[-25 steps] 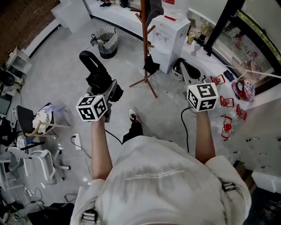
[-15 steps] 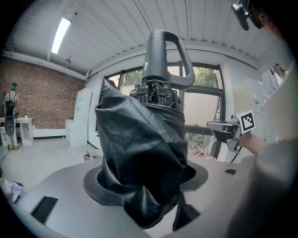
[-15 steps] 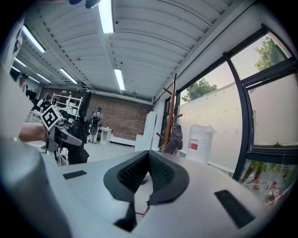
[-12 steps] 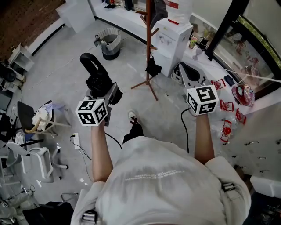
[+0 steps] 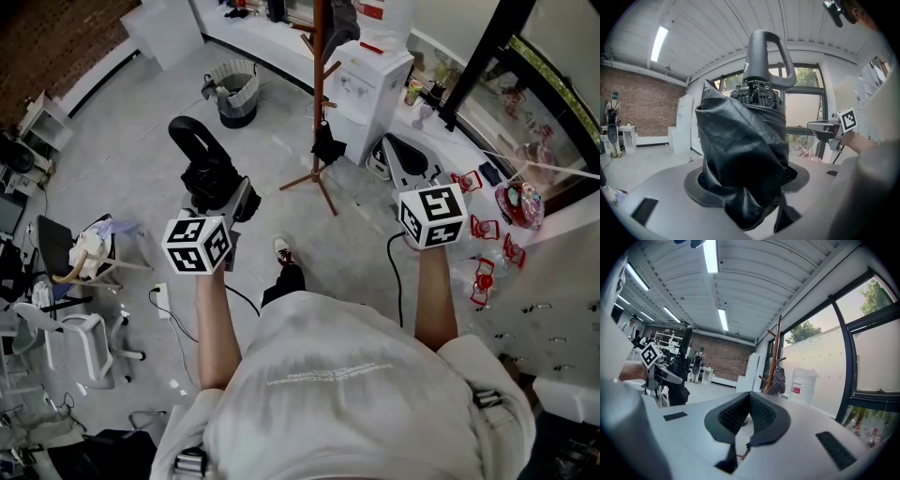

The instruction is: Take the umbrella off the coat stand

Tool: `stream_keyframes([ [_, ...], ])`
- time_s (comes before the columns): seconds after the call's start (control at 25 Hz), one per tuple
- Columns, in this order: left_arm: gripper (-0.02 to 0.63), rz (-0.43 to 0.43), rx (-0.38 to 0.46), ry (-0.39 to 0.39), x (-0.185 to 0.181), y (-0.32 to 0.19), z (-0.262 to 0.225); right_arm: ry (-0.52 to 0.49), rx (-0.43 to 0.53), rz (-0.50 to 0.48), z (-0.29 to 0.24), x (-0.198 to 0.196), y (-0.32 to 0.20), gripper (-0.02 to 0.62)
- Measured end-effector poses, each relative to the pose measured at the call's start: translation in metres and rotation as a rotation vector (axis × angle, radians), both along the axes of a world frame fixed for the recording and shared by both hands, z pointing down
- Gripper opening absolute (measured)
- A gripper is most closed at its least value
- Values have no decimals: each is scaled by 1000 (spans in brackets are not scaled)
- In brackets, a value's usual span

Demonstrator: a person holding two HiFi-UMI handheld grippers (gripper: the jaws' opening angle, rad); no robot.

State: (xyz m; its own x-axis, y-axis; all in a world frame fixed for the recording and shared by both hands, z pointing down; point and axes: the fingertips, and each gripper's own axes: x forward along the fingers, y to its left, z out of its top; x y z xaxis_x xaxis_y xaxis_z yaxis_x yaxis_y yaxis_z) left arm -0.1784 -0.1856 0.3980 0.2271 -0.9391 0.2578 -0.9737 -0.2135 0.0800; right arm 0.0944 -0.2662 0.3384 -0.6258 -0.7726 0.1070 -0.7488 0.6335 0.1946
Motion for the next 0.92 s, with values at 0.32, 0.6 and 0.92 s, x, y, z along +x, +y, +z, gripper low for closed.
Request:
stream_keyframes([
  [0.32, 305, -13, 12, -21, -2, -2, -7, 10, -8, -13, 6, -4, -6, 23],
  [0.6, 305, -13, 4, -25, -2, -11, -4, 16, -16, -19, 12, -5, -17, 23],
  [0.92, 305, -6, -11, -26, 0, -26, 2, 22, -34, -26, 20, -6, -32, 23],
])
